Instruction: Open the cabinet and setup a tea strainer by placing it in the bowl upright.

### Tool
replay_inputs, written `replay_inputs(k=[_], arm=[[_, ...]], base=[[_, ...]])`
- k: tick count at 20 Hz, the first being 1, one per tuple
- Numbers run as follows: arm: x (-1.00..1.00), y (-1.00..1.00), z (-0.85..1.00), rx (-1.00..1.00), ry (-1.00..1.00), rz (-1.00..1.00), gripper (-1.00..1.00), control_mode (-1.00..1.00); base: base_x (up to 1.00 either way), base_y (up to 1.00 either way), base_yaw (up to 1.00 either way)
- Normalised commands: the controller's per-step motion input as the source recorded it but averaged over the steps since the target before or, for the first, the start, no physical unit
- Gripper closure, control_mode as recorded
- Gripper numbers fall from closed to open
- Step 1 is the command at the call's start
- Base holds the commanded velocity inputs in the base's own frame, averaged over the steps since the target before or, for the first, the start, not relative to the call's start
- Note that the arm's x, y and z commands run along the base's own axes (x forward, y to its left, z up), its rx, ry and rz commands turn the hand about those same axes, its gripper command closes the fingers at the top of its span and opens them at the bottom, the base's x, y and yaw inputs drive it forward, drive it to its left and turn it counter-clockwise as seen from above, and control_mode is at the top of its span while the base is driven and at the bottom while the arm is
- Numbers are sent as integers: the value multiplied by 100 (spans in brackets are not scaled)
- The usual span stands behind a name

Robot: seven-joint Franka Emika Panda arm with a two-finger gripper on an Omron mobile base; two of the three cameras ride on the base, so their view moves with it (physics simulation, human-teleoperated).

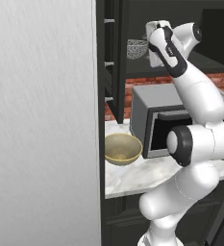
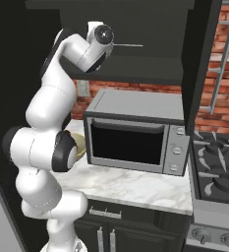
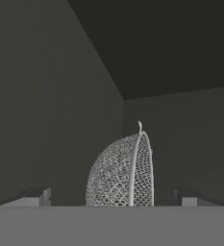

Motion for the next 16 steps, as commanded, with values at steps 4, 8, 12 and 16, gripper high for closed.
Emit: replay_inputs(k=[4,8,12,16], arm=[[24,0,-10,-5,0,-1,-100,-100],[23,0,-5,-4,0,-1,-100,-100],[22,0,-1,-2,0,-1,-100,-100],[22,0,-1,-2,0,-2,-100,-100]], base=[[0,0,0],[0,0,0],[0,0,0],[0,0,0]])
